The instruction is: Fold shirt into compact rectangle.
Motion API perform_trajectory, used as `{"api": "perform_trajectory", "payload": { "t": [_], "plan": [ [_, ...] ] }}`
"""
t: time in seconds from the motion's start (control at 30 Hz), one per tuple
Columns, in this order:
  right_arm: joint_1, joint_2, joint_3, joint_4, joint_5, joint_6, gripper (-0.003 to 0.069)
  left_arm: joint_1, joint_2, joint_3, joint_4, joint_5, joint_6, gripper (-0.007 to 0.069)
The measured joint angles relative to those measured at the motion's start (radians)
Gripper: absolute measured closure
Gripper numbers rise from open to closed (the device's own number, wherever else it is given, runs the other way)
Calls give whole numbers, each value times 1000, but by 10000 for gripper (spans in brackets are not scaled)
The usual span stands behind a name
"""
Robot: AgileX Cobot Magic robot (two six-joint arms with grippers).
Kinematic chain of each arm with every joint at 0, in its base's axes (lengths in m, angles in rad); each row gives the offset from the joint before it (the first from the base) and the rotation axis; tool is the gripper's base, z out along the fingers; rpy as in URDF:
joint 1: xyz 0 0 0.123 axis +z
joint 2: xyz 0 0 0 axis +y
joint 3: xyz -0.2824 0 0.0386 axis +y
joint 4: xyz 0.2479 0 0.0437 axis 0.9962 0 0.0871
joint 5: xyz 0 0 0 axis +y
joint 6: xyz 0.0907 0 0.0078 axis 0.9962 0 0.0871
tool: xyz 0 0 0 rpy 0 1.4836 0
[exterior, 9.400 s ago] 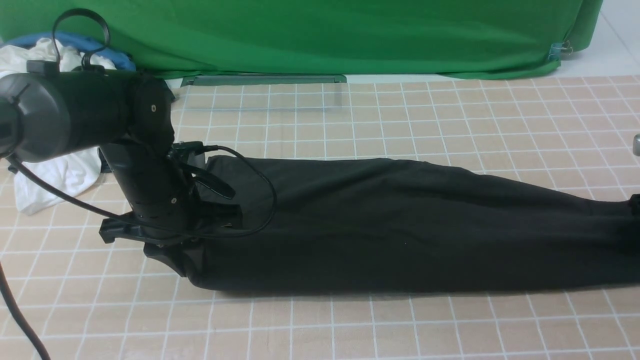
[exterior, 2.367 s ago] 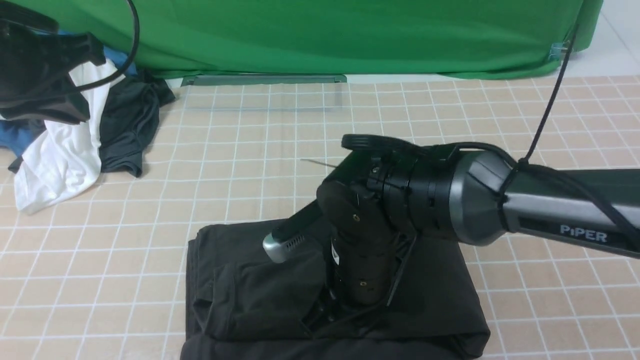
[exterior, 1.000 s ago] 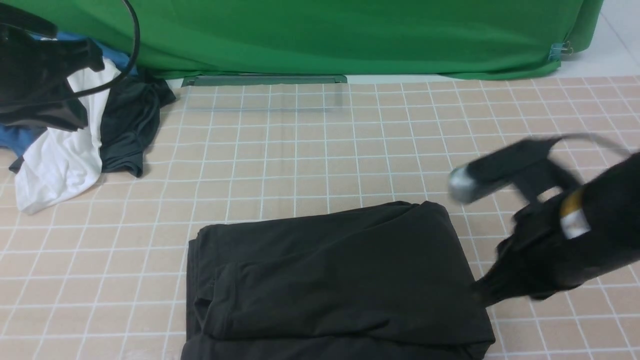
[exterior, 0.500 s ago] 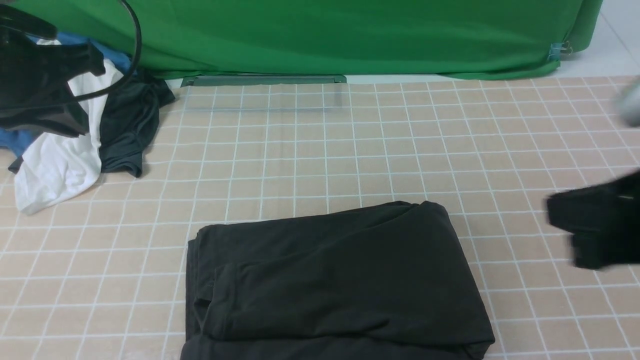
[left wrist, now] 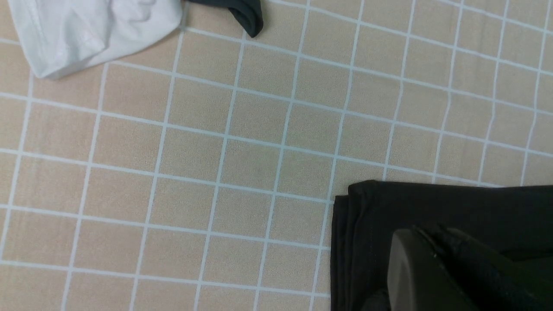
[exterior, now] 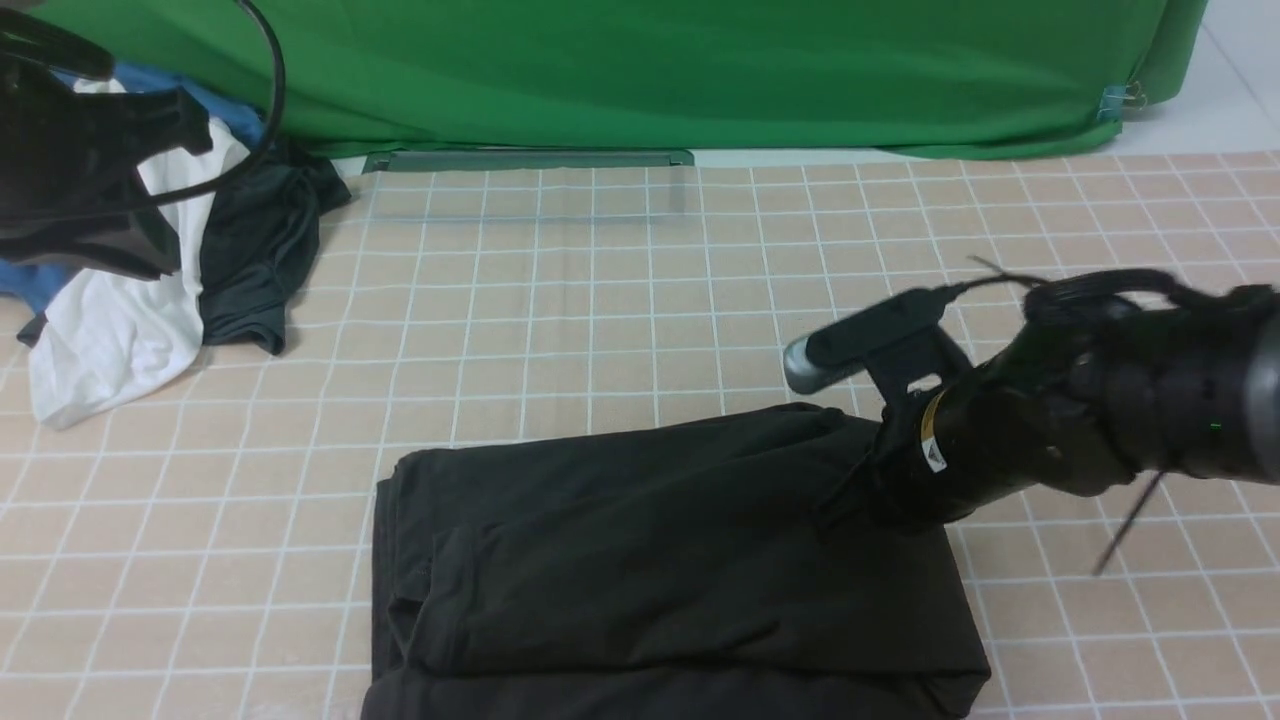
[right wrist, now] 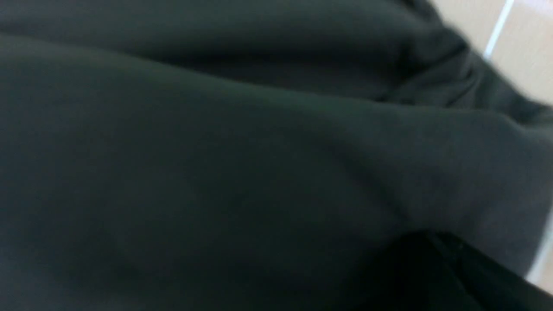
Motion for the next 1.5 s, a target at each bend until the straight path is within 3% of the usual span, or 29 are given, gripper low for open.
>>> {"api": "perform_trajectory", "payload": {
  "t": [0.3, 0.57, 0.73, 0.93, 1.03, 1.2, 1.5],
  "plan": [
    [-14, -87, -8, -3, 52, -40, 635, 0, 0, -1, -4, 0, 0, 608],
    [-15, -587, -35, -20, 429, -235, 635, 0, 0, -1, -4, 11, 0, 608],
    [-15, -913, -27, -4, 495, -258, 635, 0, 0, -1, -4, 16, 0, 608],
    [-15, -1279, 172, 60, 364, -293, 635, 0, 0, -1, -4, 12, 1, 608],
    [-15, -1455, 393, 78, 147, -305, 635, 0, 0, -1, -10, -15, 1, 608],
    [-15, -1526, 583, 85, -113, -310, 633, 0, 0, -1, -23, -41, -4, 608],
    [-15, -1515, 604, 85, -212, -296, 622, 0, 0, -1, -26, -63, -14, 608]
  ]
}}
